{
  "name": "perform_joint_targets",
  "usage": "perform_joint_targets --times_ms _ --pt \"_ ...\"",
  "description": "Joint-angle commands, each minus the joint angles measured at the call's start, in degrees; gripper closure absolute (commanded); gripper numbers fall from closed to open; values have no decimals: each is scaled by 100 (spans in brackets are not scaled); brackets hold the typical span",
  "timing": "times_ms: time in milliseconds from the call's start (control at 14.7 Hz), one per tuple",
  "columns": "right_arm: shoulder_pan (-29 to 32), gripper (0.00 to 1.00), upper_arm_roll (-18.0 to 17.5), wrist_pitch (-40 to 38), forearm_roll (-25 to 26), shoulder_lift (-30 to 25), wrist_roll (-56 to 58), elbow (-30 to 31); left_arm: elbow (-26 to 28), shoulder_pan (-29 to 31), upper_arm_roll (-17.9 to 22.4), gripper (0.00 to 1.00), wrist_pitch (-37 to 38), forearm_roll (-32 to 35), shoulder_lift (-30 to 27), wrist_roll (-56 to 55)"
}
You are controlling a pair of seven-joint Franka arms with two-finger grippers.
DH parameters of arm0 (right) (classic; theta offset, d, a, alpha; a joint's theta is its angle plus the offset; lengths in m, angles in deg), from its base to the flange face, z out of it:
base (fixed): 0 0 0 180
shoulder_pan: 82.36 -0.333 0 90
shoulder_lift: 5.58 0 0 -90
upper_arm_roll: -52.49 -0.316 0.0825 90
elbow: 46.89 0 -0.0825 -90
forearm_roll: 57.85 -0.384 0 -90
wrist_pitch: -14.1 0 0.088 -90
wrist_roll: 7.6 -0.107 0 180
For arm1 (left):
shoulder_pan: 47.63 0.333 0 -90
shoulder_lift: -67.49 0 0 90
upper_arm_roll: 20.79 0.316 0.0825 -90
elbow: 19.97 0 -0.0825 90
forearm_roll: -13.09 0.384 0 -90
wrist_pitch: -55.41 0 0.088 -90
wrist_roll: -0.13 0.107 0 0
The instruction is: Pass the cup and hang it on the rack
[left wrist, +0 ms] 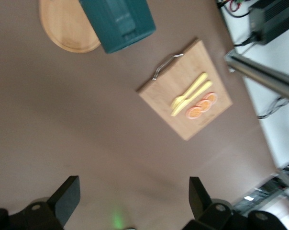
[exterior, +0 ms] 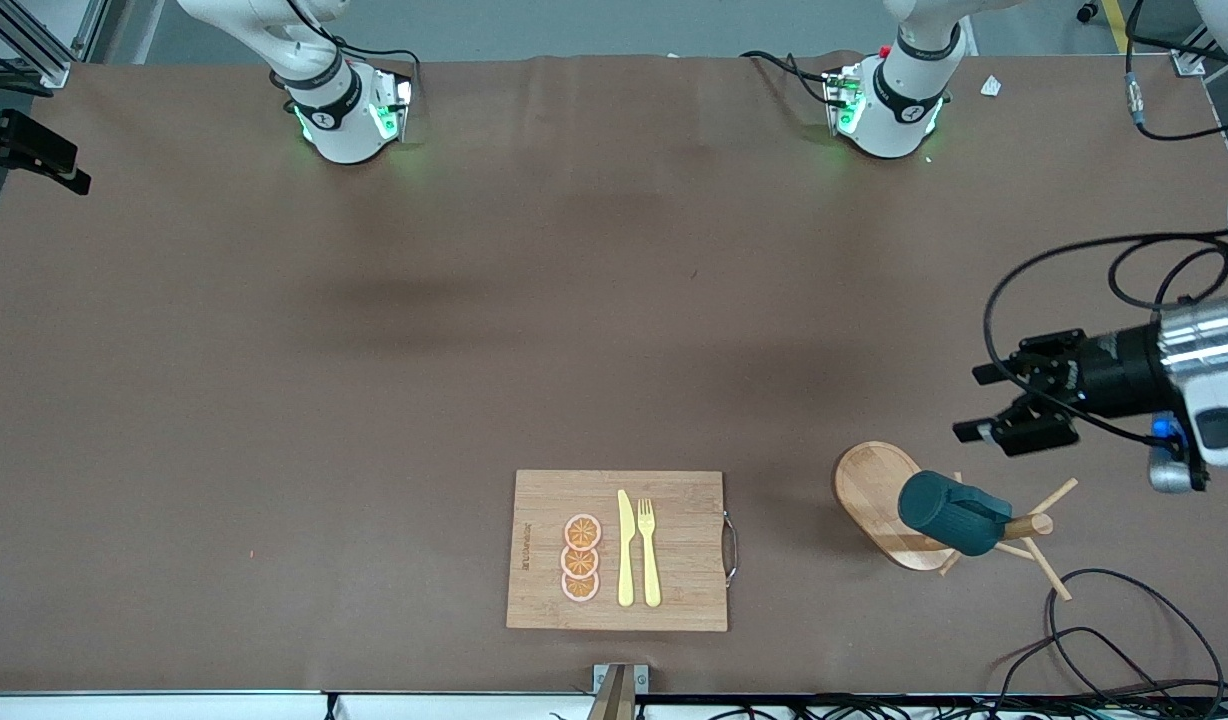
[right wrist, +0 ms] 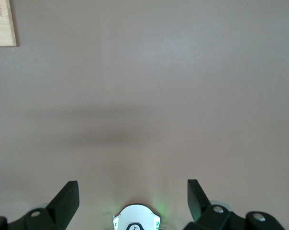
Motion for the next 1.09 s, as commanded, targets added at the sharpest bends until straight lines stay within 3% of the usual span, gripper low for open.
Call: perform_joint_targets --times_ms 0,68,204,407,475,815,1019 --pt "-12 0 -14 26 55 -130 -46 109 220 59 -453 0 414 1139 -434 78" --pt "-12 0 -14 26 55 -130 -46 109 220 76 -585 0 581 1387 -540 104" --pt "-12 0 -14 17 55 -130 -46 109 351 -142 -482 0 644 1748 -899 436" --pt "-12 0 -14 8 55 -130 -46 109 720 -1273 719 0 644 2250 -1427 1446" --pt "-12 0 -14 8 55 -130 -46 109 773 -1407 914 0 644 2251 -1533 1727" --pt "-21 0 -14 -1 55 -130 -46 109 1589 -1444 1345 0 566 2251 -2315 3117" --pt "-12 0 -14 17 55 -130 -46 109 2388 -1418 1391 0 162 2260 -2938 3495"
